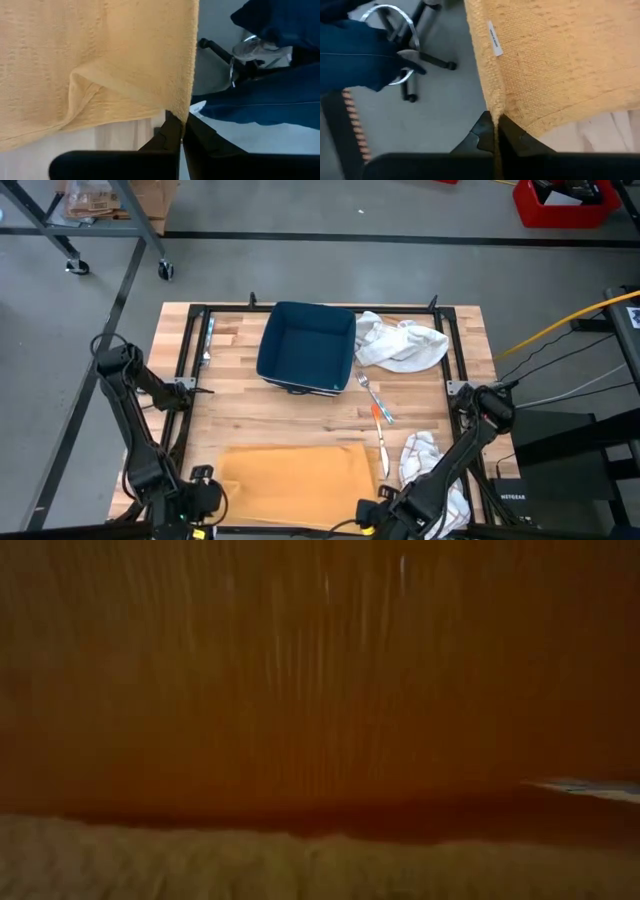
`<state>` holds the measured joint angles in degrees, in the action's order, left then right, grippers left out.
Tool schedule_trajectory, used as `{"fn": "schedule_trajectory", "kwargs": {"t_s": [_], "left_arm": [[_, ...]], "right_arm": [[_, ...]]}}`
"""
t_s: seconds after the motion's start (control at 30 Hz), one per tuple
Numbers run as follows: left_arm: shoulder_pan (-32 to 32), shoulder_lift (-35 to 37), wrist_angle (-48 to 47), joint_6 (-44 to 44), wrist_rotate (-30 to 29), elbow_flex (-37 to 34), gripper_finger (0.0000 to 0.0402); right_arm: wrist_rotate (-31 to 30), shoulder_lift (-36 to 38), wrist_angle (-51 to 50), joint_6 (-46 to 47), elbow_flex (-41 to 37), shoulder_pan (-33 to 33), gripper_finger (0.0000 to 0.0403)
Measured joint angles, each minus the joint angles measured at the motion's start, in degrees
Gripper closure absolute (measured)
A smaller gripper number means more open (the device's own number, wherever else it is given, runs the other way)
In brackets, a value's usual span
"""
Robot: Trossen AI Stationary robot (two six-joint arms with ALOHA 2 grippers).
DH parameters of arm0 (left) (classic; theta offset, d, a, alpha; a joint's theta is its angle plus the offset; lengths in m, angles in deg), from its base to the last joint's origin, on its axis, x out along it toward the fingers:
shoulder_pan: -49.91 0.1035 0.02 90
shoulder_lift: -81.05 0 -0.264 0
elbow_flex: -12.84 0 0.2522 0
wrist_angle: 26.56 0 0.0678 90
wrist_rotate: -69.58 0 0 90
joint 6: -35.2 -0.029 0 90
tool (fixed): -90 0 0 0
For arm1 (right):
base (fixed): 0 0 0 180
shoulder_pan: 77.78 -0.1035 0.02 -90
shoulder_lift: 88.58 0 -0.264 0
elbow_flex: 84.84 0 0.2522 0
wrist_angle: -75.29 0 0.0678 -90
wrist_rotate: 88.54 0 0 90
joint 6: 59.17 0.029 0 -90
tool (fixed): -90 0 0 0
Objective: Fold towel
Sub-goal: Fold the yellow towel
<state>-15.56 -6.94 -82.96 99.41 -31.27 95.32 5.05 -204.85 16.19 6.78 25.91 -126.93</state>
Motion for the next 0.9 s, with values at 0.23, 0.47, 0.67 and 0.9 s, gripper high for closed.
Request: {"fn": "schedule_trajectory", "kwargs": {"t_s": [0.23,0.47,0.67,0.9], "left_arm": [[-0.5,-2.54,5.23,1.93,2.04,0.01,0.0401],[-0.43,-2.99,4.45,0.07,1.75,0.03,0.0401],[0.96,-2.99,-6.08,1.32,-1.06,0.05,0.0401],[1.46,-2.92,-9.89,1.35,-4.87,-1.02,0.0401]], "right_arm": [[5.88,-2.63,3.44,0.04,-0.04,0.04,0.04],[4.66,-2.31,-0.36,-2.29,-0.02,0.67,0.04],[0.02,-2.29,-13.57,-3.26,0.0,2.49,0.0401],[-3.85,-2.23,-15.65,-6.32,-2.56,5.42,0.04]]}}
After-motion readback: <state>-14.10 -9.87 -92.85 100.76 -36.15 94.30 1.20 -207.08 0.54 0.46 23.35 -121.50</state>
